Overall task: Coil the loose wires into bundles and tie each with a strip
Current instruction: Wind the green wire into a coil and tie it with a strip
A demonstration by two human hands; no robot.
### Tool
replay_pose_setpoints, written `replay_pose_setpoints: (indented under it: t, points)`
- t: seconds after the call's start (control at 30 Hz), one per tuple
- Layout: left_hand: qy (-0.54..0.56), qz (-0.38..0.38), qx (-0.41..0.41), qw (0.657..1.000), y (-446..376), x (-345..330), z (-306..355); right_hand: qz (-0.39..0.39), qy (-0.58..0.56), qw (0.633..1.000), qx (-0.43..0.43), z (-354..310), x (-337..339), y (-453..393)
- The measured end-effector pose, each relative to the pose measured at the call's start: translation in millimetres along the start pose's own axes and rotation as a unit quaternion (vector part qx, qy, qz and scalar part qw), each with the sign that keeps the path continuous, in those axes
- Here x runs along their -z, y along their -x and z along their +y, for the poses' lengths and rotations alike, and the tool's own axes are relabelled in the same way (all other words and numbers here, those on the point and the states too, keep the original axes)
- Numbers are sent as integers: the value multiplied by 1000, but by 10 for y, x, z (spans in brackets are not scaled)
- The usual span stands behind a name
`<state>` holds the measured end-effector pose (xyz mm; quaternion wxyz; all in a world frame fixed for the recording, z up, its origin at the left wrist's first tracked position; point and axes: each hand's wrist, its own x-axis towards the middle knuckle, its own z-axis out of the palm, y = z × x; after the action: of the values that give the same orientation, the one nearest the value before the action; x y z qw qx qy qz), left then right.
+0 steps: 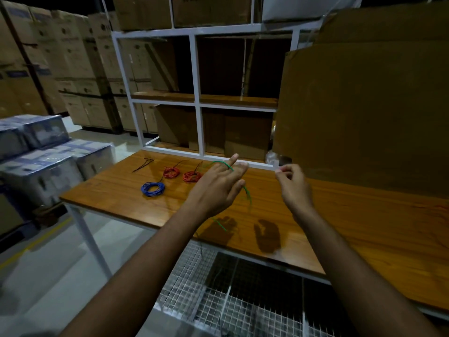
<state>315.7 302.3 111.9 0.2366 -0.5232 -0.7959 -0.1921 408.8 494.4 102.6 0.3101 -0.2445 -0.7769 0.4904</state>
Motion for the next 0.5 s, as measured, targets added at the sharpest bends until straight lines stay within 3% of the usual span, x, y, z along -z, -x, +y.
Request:
replay_pose_setpoints:
  t: [0.13, 0.23, 0.33, 0.5]
  points:
    - [-114, 13, -134, 984, -16, -74, 23, -22, 7, 986, 163, -232, -47, 76]
    - [-129, -13, -202, 971, -33, -101, 124, -140, -8, 977, 160, -309, -100, 73]
    - [-115, -31, -204, 972, -18, -120, 116, -238, 14, 961, 141, -299, -102, 87]
    - [-132, -75, -200, 968, 21, -178, 161, -206, 95, 948, 222, -262, -171, 132]
